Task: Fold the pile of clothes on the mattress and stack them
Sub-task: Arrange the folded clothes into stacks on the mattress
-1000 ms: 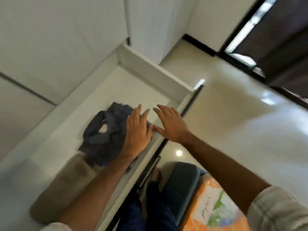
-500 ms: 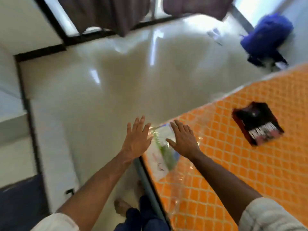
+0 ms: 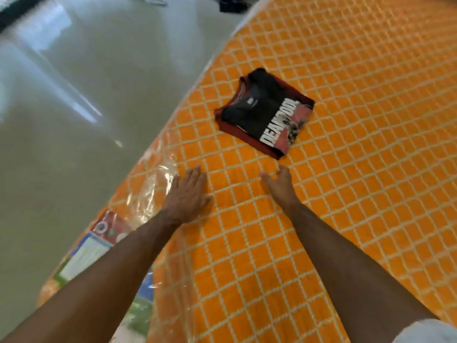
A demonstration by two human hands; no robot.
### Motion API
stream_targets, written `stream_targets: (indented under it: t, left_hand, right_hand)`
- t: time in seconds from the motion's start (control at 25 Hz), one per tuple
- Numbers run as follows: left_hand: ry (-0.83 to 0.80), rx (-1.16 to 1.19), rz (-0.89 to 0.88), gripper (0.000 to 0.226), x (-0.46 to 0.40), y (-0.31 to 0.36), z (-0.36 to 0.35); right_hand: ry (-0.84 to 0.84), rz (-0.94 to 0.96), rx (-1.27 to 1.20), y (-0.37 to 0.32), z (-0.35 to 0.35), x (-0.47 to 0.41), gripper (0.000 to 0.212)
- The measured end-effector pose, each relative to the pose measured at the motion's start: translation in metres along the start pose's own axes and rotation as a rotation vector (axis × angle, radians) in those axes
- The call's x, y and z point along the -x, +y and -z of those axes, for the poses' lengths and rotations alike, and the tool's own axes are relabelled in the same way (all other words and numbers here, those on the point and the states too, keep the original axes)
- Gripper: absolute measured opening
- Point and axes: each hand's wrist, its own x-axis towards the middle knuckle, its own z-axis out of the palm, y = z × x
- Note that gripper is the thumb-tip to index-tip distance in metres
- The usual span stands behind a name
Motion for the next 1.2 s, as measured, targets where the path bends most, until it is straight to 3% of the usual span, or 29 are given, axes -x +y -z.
stream_targets:
  t: [0.08, 0.2, 0.32, 0.44, 0.52, 0.6, 0.68, 0.8, 0.88, 1.0, 1.08, 1.2]
  left_hand:
    - [-0.026, -0.013, 0.029, 0.086, -0.016, -0.001, -0.023]
    - [0.011, -0.013, 0.025, 0.089, -0.023, -0.006, -0.047]
    - [0.029, 0.03, 0.003, 0.09, -0.026, -0.007, -0.049]
    - [-0.009, 0.144, -0.025, 0.09, -0.026, -0.011, -0.042]
    - [0.078, 0.367, 0.03, 0.084, -0.017, -0.006, -0.026]
    - [0.212, 0.855, 0.175, 0.066, -0.007, 0.008, 0.005]
    - [0.147, 1.368, 0.342, 0.051, -0.008, 0.018, 0.022]
    - [-0.031, 1.607, 0.534, 0.064, -0.021, 0.022, 0.025]
    - [-0.096, 1.67, 0.546, 0.049, -0.019, 0.031, 0.018]
    - [0.006, 1.686, 0.562, 0.041, -0.017, 0.05, 0.009]
    - [0.055, 1.729, 0.552, 0.044, -0.021, 0.054, 0.01]
    - [0.028, 1.694, 0.512, 0.05, -0.016, 0.056, 0.022]
  right_hand:
    - [0.089, -0.121, -0.373, 0.001, 0.008, -0.027, 0.074]
    - [0.2, -0.121, -0.766, -0.018, 0.012, -0.07, 0.031]
    - [0.12, -0.192, -0.838, -0.033, 0.012, -0.096, 0.027]
    - [-0.038, -0.279, -0.827, -0.036, -0.018, -0.059, 0.027]
    - [-0.111, -0.369, -0.865, -0.021, -0.056, -0.001, 0.033]
    - [-0.25, -0.461, -0.967, 0.004, -0.087, 0.067, 0.036]
    - [-0.345, -0.454, -0.967, 0.031, -0.086, 0.12, 0.034]
    - [-0.117, -0.45, -1.044, 0.066, -0.015, 0.117, 0.051]
    - [-0.015, -0.432, -0.962, 0.066, 0.037, 0.076, 0.067]
    - [-0.141, -0.343, -0.51, 0.035, 0.071, 0.0, 0.081]
    - [-0.309, -0.312, -0.303, 0.005, 0.074, -0.029, 0.076]
    - [-0.524, -0.246, -0.228, -0.023, 0.062, -0.029, 0.053]
